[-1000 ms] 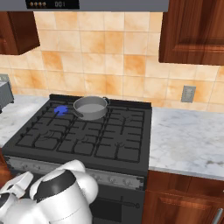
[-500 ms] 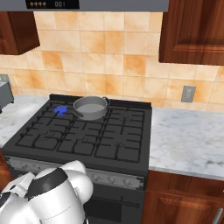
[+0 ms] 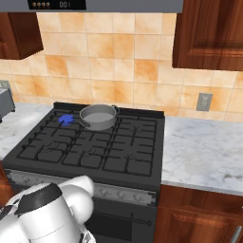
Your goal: Turn off the rear left burner of the stove.
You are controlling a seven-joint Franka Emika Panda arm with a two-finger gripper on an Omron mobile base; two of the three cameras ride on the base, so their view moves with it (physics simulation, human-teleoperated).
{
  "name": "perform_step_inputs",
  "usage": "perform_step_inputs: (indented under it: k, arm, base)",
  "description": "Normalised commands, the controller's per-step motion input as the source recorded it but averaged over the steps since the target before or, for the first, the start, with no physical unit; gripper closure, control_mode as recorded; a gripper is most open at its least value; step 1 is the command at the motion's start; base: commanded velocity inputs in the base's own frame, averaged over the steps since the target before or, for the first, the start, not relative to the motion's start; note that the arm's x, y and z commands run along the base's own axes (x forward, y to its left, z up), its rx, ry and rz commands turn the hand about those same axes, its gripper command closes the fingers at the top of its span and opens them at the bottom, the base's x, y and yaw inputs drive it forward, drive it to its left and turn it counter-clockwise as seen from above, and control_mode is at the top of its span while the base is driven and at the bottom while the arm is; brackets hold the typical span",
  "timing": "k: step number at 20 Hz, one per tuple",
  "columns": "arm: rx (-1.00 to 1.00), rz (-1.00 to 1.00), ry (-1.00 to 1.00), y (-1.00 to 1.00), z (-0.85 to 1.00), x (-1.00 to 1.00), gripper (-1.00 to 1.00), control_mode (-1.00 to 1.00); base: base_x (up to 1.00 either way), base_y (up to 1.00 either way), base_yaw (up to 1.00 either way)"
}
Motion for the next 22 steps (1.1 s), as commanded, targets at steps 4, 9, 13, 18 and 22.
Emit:
perform_step_inputs:
  k: [4,9,13,18,22]
  arm:
    - [0.0,0.0,0.0,0.15,-0.11,0.16,-1.0,-1.0]
    - [0.0,0.01,0.0,0.05,-0.08,0.17,-1.0,-1.0]
    - [0.0,0.0,0.0,0.0,-0.21,0.16,-1.0,-1.0]
    - [0.02,0.0,-0.01,0.0,-0.2,0.16,-1.0,-1.0]
    - [0.04,0.0,-0.03,0.0,-0.12,0.12,-1.0,-1.0]
  base:
    - [0.0,0.0,0.0]
    - [0.0,0.0,0.0]
    - [0.0,0.0,0.0]
    - [0.0,0.0,0.0]
    - [0.0,0.0,0.0]
